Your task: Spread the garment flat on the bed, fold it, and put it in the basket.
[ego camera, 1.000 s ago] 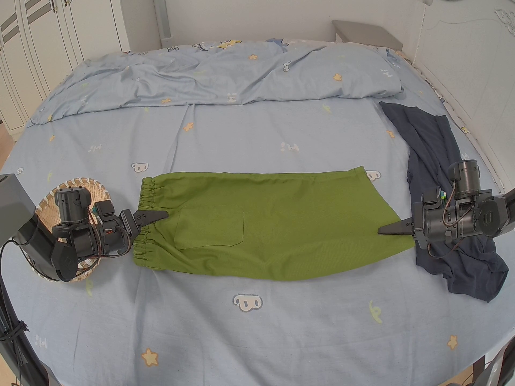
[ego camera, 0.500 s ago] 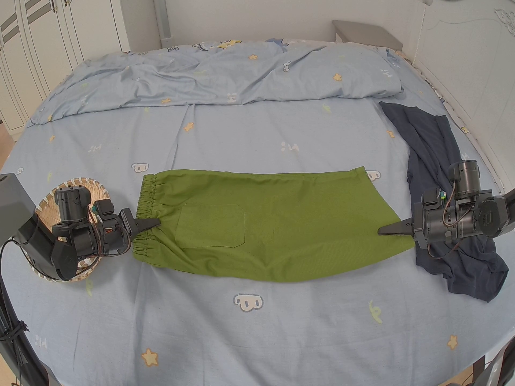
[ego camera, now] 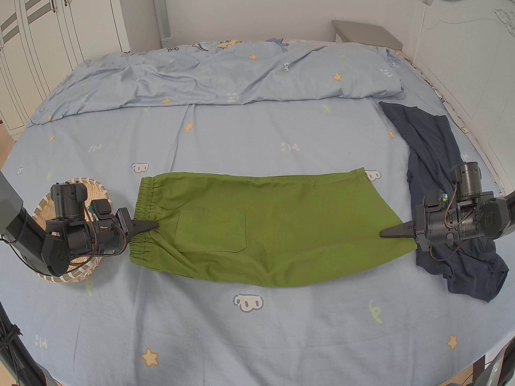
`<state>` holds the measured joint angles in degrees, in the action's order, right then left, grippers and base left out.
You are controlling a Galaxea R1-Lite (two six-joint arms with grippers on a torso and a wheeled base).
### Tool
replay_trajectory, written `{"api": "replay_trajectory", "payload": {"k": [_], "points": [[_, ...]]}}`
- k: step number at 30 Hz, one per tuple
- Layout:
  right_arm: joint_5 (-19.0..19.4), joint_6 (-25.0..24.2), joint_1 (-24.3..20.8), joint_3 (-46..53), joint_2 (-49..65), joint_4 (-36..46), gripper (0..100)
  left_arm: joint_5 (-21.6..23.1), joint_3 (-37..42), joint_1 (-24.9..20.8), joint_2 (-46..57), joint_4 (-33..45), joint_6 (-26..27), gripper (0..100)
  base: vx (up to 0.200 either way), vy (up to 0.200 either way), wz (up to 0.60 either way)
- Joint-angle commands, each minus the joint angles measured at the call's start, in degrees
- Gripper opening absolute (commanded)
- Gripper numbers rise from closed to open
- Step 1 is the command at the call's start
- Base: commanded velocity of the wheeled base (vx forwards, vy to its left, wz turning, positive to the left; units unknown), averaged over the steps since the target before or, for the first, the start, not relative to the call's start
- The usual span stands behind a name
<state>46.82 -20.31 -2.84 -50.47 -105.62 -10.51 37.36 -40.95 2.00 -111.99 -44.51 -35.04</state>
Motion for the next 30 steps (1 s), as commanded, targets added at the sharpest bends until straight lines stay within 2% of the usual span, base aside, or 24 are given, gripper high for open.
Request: {"api": "replay_trajectory", "payload": {"k": [1, 5, 9, 21, 30], "points": [[0.2, -0.08, 2.14, 3.62, 4.28, 0.14, 0, 0.08, -2.56, -0.86, 6.53, 8.65, 0.23, 0, 0.0, 0.0, 0.0], [0.2, 0.09, 2.75, 6.88, 6.04, 0.05, 0, 0.08, -1.68, -1.47, 6.88, 11.99, 2.43, 0, 0.0, 0.0, 0.0], [0.11, 2.47, 4.25, 13.29, 9.38, -0.04, 0, 0.08, 3.95, -1.47, 9.34, 13.39, 6.12, 0, 0.0, 0.0, 0.0], [-0.07, 10.64, 4.33, 30.61, 12.1, -0.48, 0, -0.8, 21.08, -1.21, 14.0, 12.87, 13.68, 0, 0.0, 0.0, 0.0], [0.02, 12.05, 4.33, 33.15, 11.31, -0.57, 0, -0.89, 23.46, -1.3, 15.05, 12.96, 14.21, 0, 0.0, 0.0, 0.0]]}}
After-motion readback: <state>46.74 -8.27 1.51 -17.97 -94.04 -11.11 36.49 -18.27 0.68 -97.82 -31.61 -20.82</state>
